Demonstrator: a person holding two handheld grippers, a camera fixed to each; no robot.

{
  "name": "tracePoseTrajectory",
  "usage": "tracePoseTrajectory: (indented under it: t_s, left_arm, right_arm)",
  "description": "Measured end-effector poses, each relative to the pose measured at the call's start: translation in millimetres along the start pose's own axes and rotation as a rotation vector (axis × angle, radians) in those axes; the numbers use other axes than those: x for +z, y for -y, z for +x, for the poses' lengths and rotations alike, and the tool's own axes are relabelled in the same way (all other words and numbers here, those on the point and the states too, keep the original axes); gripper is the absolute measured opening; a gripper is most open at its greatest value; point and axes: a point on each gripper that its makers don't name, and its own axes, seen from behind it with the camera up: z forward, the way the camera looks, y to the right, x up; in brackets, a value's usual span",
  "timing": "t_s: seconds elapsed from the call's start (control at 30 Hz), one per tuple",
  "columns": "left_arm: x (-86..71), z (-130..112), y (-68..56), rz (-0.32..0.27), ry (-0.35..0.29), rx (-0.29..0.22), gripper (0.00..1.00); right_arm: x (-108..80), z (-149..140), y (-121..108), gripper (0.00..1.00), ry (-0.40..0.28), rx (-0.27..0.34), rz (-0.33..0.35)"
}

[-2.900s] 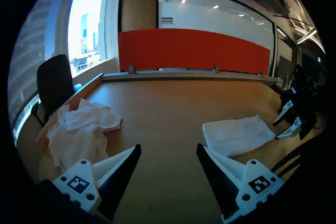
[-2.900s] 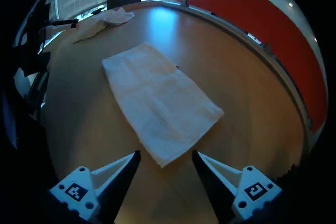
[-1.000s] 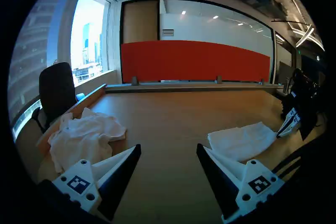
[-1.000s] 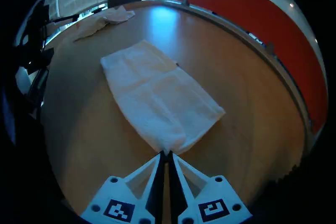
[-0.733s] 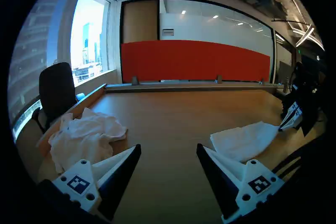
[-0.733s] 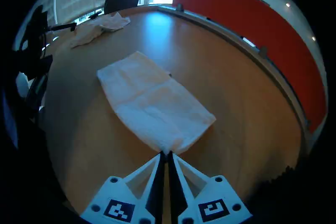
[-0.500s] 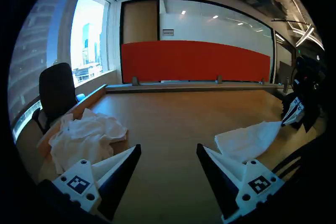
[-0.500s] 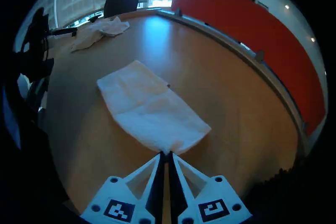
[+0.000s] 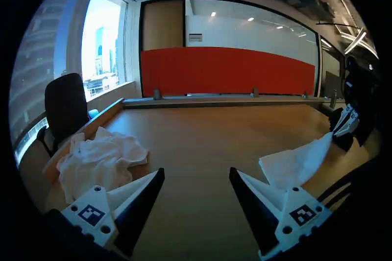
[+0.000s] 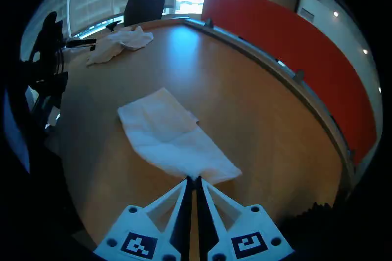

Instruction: Fold towel

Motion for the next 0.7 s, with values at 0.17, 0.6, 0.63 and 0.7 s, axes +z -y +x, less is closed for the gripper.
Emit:
tracePoseTrajectory:
  t_s: [0.17,0.6,0.63,0.7]
  left_arm:
    - [0.1,0,-0.7,-0.004,0.002,-0.005,0.98]
    - [-2.4,0,-2.0,-0.003,0.0,-0.013,0.98]
    - [-2.4,0,-1.9,-0.002,-0.001,-0.015,0.98]
    - [-2.5,0,-1.9,-0.002,-0.002,-0.016,0.98]
  right_arm:
    - [1.4,19,5,0.06,-0.022,-0.027,0.02]
    - [30.3,92,37,0.06,-0.099,-0.132,0.113]
    - [33.9,97,42,0.06,-0.105,-0.138,0.124]
    - [40.3,107,50,0.06,-0.114,-0.149,0.143]
